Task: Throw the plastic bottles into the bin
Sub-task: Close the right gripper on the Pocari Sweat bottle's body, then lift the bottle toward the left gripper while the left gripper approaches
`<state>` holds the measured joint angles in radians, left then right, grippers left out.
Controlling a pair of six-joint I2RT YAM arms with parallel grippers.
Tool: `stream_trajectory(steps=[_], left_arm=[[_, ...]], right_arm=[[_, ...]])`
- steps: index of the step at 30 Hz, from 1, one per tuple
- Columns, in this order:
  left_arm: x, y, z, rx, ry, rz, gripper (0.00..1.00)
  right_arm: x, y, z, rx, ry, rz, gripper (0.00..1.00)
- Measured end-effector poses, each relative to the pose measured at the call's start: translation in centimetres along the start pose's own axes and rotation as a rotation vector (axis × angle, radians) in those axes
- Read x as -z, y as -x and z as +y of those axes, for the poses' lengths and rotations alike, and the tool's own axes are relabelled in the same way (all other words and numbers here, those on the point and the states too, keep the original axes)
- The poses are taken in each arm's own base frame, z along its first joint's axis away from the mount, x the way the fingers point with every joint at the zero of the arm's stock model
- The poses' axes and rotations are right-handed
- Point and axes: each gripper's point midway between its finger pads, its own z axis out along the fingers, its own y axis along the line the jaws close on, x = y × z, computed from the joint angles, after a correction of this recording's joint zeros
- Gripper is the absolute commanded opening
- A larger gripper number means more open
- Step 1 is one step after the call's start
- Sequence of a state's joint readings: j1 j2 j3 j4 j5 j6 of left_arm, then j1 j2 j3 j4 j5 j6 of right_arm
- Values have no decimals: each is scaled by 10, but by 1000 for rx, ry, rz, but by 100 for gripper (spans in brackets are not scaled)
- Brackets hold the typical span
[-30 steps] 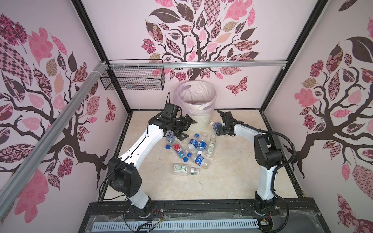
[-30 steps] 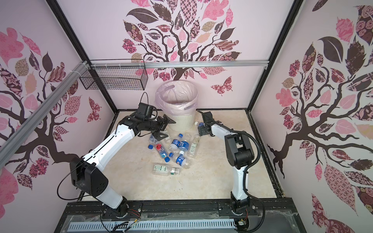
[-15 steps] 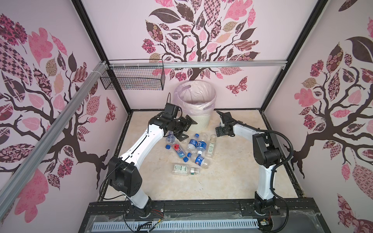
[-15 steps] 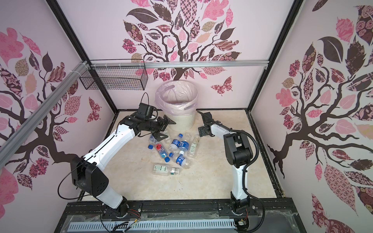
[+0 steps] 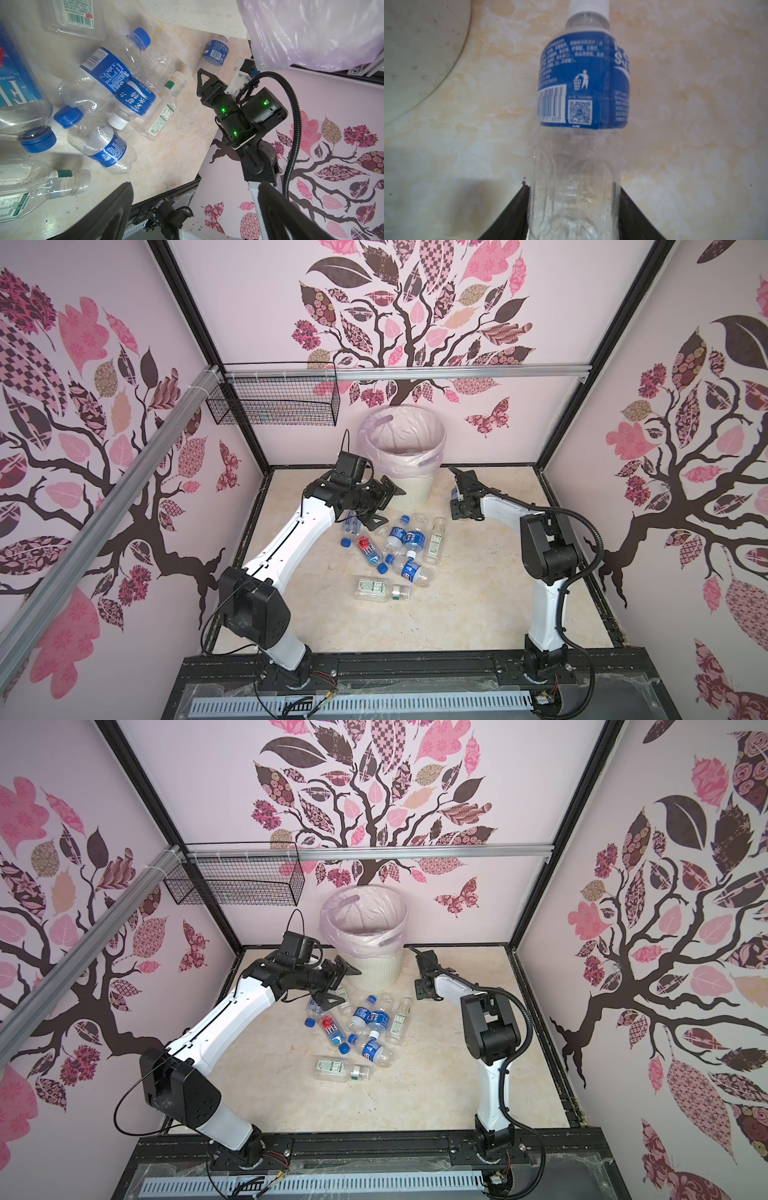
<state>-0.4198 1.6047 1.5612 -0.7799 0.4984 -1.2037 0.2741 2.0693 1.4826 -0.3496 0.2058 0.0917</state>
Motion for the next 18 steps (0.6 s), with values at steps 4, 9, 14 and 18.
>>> stream_trajectory(steps=[4, 9, 14, 18], left_arm=[[1, 0, -1, -1, -3, -1, 97], [1, 1, -3, -1, -16, -9, 97], [5, 0, -9, -1, -48, -20, 97], [7, -2, -17, -13, -80, -33, 97]], right_arm=[[5, -5, 0, -36, 4, 47, 51], [13, -13, 3, -85, 26, 94, 48], [35, -18, 6, -131, 64, 132, 48], [68, -12, 9, -180, 118, 121, 48]])
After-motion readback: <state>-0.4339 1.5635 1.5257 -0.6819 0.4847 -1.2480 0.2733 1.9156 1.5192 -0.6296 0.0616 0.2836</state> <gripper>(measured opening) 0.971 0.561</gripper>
